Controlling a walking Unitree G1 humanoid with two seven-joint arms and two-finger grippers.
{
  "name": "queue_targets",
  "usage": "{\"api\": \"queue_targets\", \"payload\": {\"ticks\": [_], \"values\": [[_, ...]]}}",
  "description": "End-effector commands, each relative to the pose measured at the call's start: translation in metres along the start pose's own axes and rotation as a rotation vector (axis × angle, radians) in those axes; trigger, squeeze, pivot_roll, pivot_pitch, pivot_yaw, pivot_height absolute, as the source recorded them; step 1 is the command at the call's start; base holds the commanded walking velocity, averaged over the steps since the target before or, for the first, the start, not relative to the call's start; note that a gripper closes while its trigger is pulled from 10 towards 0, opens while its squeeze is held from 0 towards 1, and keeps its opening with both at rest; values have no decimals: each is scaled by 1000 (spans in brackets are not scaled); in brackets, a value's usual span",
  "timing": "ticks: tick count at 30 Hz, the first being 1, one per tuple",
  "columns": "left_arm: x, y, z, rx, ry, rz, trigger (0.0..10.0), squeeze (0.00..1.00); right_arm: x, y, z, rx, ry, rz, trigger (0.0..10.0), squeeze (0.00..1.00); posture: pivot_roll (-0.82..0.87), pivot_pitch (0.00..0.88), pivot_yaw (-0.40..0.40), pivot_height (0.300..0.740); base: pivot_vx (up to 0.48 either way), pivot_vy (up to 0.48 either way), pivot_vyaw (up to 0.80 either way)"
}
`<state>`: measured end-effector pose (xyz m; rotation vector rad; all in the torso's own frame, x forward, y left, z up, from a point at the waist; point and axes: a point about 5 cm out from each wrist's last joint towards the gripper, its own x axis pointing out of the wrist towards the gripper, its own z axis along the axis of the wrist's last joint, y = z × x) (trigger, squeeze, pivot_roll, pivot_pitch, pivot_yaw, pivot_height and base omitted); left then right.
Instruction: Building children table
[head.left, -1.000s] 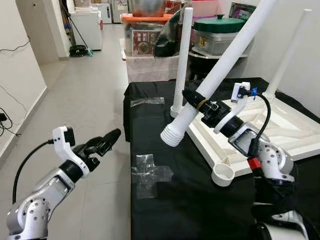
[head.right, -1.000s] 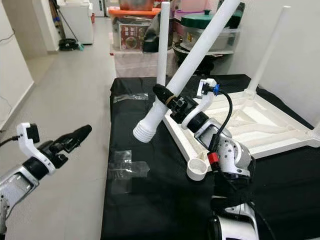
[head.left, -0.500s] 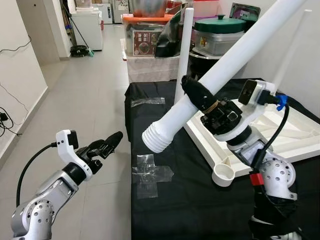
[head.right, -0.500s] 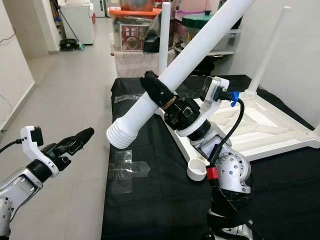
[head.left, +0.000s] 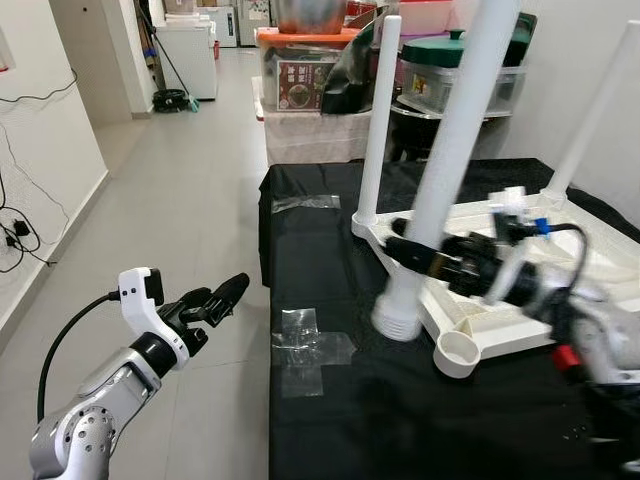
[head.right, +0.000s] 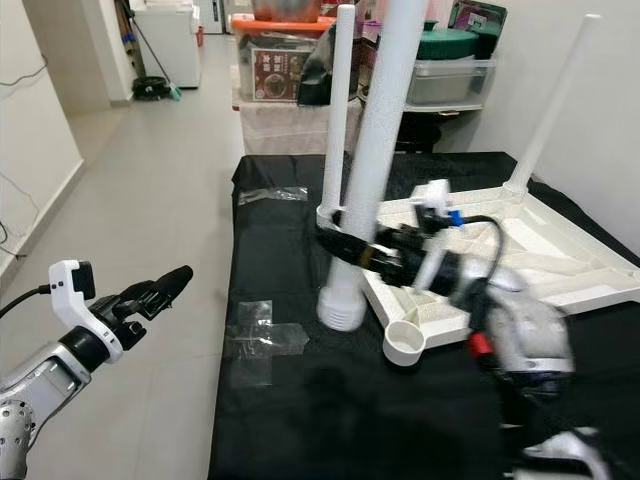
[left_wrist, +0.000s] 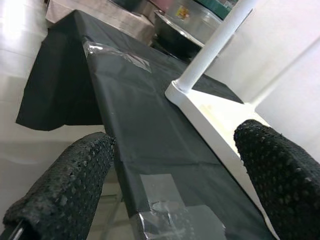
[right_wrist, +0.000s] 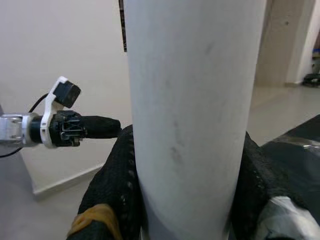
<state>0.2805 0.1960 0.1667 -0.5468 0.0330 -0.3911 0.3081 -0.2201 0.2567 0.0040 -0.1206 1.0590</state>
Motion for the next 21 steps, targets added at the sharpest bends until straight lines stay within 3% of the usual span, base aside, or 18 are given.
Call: {"api": "queue_targets", "payload": {"ticks": [1, 8, 11, 17, 21], "values": [[-1, 2, -5, -4, 7, 21, 10000, 0, -1, 2, -4, -16, 8, 15, 0, 0, 56, 0, -34, 740, 0, 0, 0], [-1, 2, -5, -5, 6, 20, 10000, 0, -5, 4, -20, -25, 45, 27, 0, 0, 64, 0, -27, 740, 0, 0, 0], [-1, 6, -1, 1, -7, 46, 10000, 0, -4, 5, -37, -73, 85, -19, 0, 0, 66, 0, -27, 740, 0, 0, 0], [-1, 7, 0, 0, -11, 56, 10000, 0, -3, 4, -42, -96, 103, -44, 0, 0, 66, 0, -27, 740, 0, 0, 0], [-4, 10, 0, -2, -19, 73, 10000, 0, -10, -1, -53, -122, 78, -179, 0, 0, 67, 0, -26, 740, 0, 0, 0]]}}
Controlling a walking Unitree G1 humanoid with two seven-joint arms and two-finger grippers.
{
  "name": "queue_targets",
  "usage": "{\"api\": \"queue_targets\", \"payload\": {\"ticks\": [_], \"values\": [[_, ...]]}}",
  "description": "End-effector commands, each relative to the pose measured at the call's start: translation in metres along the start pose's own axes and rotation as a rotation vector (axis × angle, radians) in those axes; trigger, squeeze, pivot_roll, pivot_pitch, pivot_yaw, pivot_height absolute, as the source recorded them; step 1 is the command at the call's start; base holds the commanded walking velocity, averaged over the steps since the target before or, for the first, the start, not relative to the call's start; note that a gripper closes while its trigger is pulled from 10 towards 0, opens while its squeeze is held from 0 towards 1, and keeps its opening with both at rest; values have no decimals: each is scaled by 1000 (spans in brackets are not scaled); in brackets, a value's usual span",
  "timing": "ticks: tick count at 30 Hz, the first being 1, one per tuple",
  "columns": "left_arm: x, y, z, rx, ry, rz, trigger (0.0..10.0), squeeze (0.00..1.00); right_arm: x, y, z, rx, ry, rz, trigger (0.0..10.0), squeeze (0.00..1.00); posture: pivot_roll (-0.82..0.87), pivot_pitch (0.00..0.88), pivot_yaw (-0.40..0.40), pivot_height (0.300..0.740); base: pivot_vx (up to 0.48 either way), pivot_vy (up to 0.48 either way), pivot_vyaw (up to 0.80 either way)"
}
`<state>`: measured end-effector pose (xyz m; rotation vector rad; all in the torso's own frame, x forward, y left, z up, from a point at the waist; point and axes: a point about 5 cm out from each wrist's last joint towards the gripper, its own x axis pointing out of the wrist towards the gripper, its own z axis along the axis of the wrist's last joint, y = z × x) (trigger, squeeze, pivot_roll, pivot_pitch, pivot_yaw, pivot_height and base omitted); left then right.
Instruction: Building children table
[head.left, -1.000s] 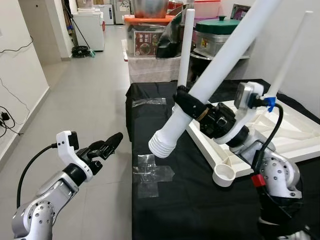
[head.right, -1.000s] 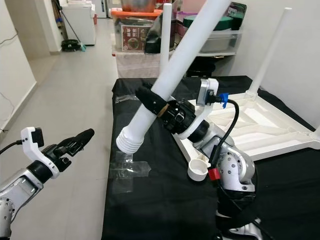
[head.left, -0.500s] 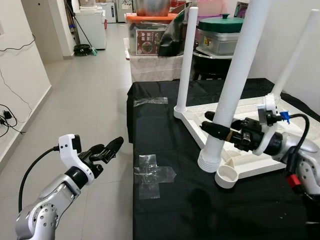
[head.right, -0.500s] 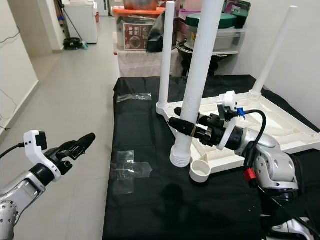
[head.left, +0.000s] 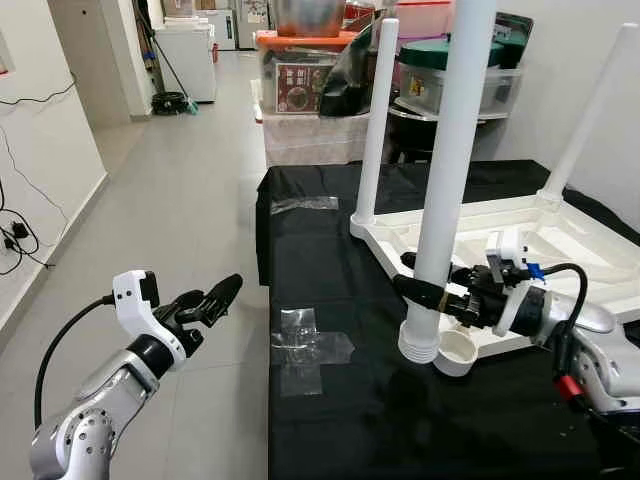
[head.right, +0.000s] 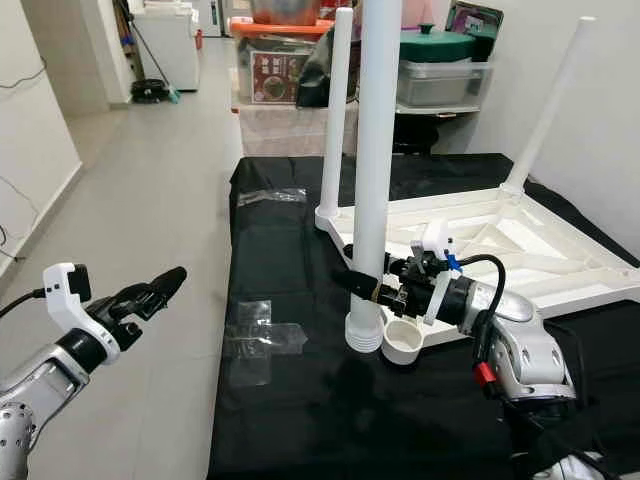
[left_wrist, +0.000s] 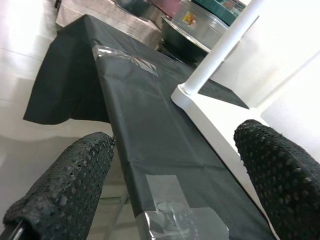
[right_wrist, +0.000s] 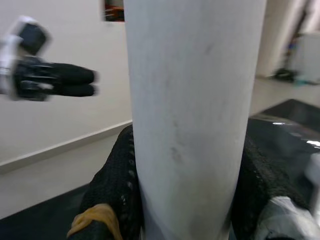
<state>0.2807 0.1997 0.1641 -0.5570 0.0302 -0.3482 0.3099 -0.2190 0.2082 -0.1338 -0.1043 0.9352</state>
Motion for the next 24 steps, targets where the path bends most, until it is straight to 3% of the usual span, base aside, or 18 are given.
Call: {"api": "queue_targets", "payload": {"ticks": [1, 13, 24], "values": [[-2, 6, 0, 6, -3, 33, 10000, 0, -6, -3, -5, -6, -1, -65, 0, 0, 67, 0, -26, 740, 0, 0, 0], [-1, 6, -2, -4, -7, 44, 10000, 0, -31, -13, -19, -10, -20, -284, 0, 0, 52, 0, -21, 740, 0, 0, 0], [1, 7, -3, -7, -5, 43, 10000, 0, -36, -13, -20, -22, -10, -293, 0, 0, 47, 0, -20, 740, 0, 0, 0]]}}
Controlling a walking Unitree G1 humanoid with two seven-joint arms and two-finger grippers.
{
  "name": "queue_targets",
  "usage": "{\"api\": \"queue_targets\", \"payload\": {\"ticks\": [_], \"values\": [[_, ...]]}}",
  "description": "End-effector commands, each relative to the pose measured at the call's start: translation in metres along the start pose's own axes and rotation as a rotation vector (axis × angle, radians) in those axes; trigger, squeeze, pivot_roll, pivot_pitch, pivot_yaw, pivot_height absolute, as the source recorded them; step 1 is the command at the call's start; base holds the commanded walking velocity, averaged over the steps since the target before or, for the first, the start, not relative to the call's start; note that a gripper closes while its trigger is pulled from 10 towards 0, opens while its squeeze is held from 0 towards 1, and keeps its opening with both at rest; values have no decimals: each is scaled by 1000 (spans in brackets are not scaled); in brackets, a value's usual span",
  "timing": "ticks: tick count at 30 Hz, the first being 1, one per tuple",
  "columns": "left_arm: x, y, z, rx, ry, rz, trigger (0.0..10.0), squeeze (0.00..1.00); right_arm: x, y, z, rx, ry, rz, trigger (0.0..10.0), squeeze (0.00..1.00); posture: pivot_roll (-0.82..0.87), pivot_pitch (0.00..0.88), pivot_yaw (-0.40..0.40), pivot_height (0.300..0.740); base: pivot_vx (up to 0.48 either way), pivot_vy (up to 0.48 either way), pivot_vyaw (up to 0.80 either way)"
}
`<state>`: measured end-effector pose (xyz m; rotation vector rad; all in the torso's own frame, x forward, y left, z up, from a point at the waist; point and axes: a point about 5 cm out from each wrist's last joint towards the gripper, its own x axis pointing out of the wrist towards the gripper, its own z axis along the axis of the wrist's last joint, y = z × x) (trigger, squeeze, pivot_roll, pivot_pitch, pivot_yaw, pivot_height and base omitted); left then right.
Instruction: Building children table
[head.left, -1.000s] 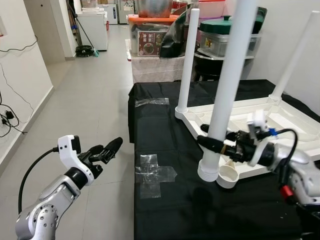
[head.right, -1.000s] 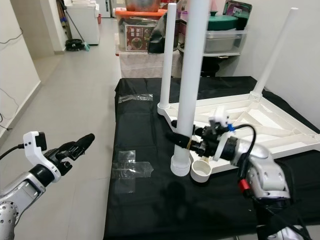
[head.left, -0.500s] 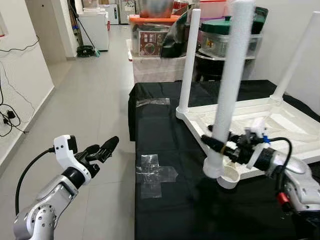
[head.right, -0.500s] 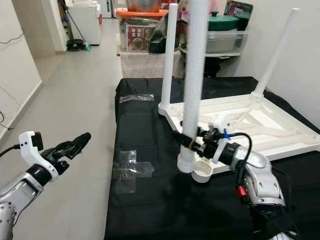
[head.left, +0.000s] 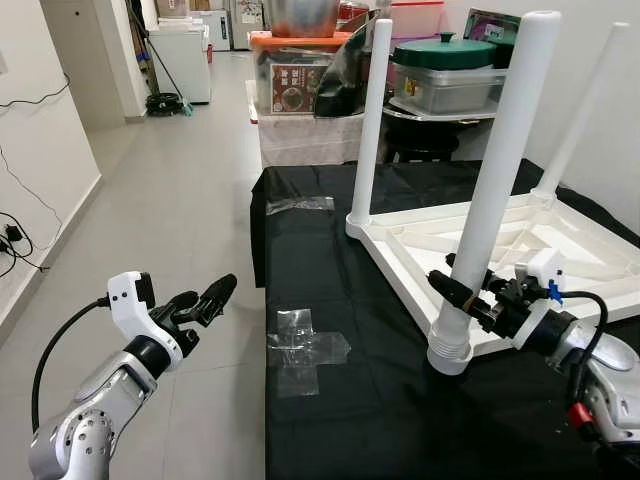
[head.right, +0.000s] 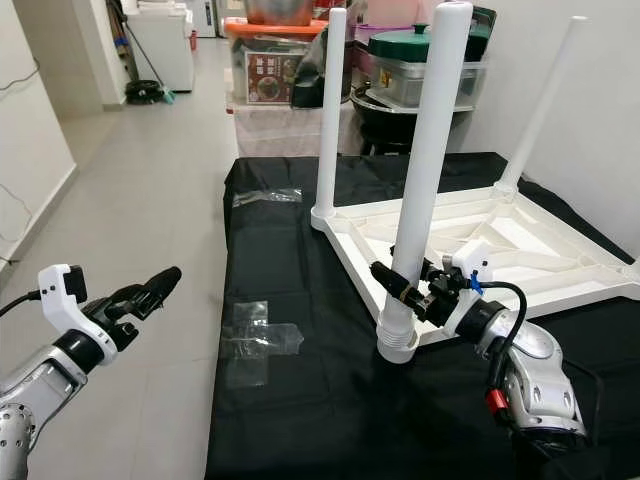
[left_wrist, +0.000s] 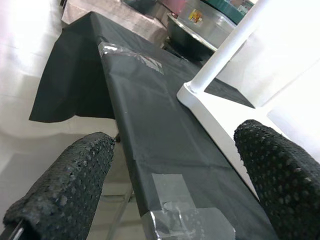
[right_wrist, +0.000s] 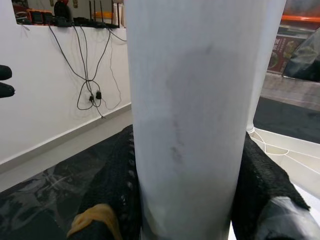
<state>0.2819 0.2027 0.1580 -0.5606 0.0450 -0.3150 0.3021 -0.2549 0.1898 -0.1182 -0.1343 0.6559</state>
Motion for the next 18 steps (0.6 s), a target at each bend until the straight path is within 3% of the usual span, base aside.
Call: {"api": "queue_targets", "payload": {"ticks": [1, 9, 18], "values": [[1, 1, 0, -2, -10, 8, 10000, 0, -2, -2, 0, -12, -1, -14, 0, 0, 47, 0, -20, 740, 0, 0, 0], [0, 2, 0, -8, -12, 15, 10000, 0, -6, -4, -8, 7, 2, -53, 0, 0, 50, 0, -20, 740, 0, 0, 0], [1, 2, 2, -17, -15, 13, 10000, 0, -18, -13, -25, 129, -16, -165, 0, 0, 46, 0, -14, 740, 0, 0, 0]]}}
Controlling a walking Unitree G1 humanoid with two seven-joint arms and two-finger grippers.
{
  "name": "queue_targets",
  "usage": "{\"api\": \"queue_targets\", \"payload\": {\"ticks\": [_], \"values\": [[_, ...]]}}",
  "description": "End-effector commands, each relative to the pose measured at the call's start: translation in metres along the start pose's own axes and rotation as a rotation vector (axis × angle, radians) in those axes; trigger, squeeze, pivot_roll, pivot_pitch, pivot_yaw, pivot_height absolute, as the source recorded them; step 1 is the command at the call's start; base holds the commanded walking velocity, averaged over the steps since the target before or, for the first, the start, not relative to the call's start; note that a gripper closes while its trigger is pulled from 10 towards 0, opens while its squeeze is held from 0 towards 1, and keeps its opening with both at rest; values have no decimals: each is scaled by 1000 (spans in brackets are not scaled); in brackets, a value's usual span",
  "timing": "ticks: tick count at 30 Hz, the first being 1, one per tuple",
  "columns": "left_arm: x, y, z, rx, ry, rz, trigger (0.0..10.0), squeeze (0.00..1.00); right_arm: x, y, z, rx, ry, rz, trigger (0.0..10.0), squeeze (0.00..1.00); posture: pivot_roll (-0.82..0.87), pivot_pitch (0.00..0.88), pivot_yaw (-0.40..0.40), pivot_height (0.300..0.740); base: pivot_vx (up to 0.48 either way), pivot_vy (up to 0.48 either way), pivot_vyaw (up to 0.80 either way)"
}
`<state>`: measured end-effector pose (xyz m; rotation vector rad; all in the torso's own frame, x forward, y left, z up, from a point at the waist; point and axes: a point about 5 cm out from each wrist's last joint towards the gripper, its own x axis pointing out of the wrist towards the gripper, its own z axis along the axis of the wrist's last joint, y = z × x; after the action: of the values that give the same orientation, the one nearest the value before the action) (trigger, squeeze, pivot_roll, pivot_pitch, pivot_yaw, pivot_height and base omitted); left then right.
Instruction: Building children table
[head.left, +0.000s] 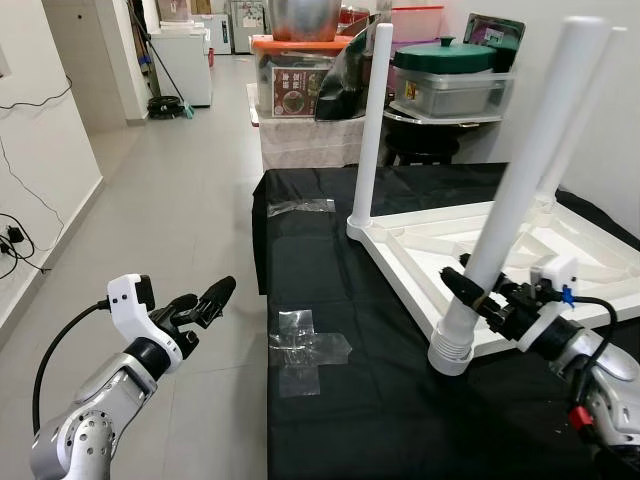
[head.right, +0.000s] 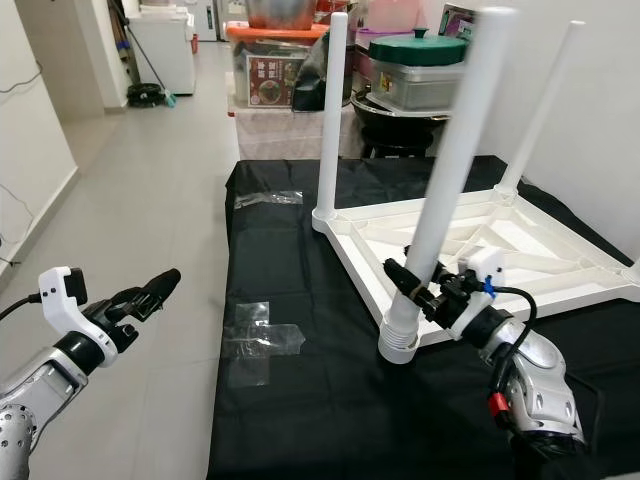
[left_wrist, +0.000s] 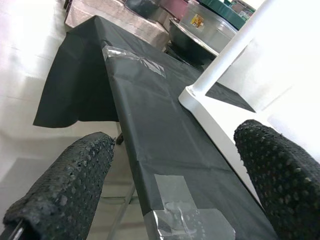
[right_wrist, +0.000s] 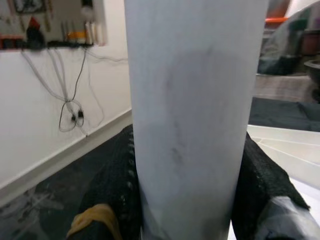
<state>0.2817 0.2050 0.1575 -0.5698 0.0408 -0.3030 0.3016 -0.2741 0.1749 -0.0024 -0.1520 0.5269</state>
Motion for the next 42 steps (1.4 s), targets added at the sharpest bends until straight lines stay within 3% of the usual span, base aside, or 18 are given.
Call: {"api": "queue_targets", "payload": {"ticks": [1, 9, 13, 28, 42], "values": [[2, 0, 2, -11, -8, 4, 10000, 0, -6, -3, -10, 46, 22, -39, 0, 0, 45, 0, -12, 740, 0, 0, 0], [3, 0, 1, -13, -6, 3, 10000, 0, -7, -2, -18, 67, 27, -53, 0, 0, 51, 0, -11, 740, 0, 0, 0], [3, 0, 2, -10, -7, -1, 10000, 0, -2, 8, -21, 74, 30, -4, 0, 0, 55, 0, -11, 740, 0, 0, 0], [2, 0, 1, -11, -1, -3, 10000, 0, 4, 17, -24, -46, 133, 165, 0, 0, 54, 0, -18, 740, 0, 0, 0], [0, 2, -1, -33, 2, 1, 10000, 0, 7, 28, -29, 75, 61, 156, 0, 0, 59, 0, -17, 740, 0, 0, 0]]}}
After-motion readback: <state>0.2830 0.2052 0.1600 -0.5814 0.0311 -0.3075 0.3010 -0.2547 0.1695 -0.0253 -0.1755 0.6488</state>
